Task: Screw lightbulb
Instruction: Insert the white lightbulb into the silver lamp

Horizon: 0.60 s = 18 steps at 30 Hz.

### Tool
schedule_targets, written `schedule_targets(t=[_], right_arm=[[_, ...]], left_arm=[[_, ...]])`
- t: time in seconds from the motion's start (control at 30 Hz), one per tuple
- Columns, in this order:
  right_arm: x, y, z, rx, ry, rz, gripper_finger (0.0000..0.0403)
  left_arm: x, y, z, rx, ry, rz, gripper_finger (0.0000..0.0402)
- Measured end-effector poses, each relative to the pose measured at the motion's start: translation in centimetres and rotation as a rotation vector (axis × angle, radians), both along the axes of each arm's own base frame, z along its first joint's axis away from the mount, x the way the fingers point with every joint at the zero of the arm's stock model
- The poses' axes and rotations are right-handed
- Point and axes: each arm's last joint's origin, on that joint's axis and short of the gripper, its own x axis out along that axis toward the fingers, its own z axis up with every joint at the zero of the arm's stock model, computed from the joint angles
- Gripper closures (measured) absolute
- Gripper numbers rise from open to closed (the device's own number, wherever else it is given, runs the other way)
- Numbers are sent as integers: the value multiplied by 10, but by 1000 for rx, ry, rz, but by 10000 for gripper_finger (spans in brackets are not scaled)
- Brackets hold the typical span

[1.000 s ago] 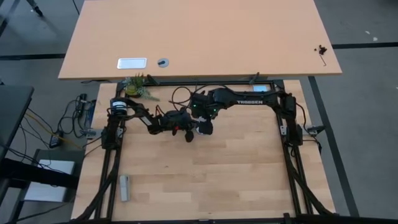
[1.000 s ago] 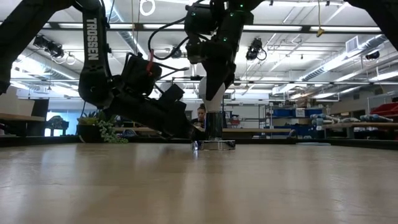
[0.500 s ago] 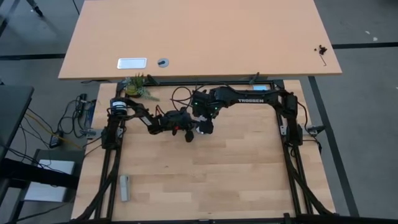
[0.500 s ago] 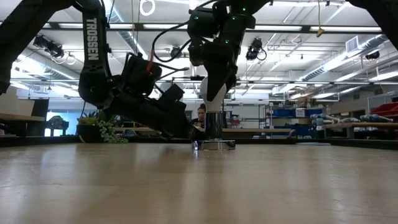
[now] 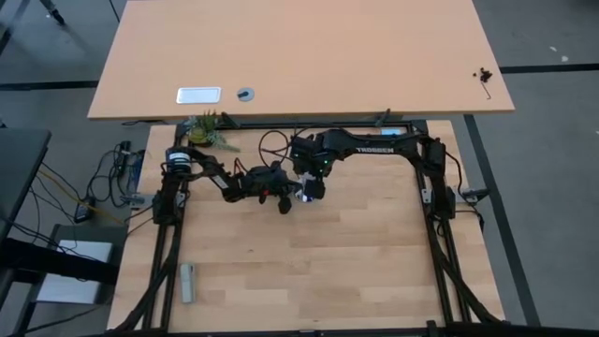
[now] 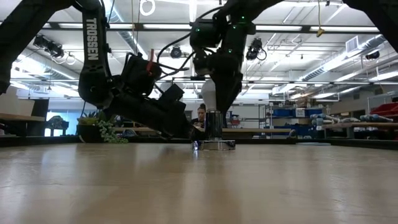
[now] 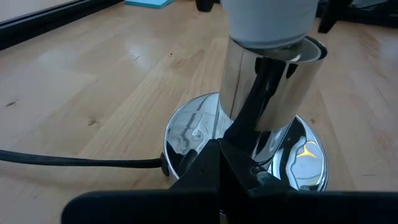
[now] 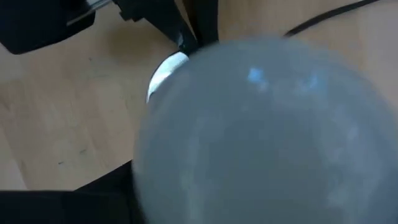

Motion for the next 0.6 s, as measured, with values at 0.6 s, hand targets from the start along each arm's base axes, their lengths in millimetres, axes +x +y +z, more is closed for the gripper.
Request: schedule_targets(t=[0.6], right_arm=[[-1, 13, 6, -13, 43, 29, 89]], left_arm=[[0, 0, 0, 0, 0, 0, 401]])
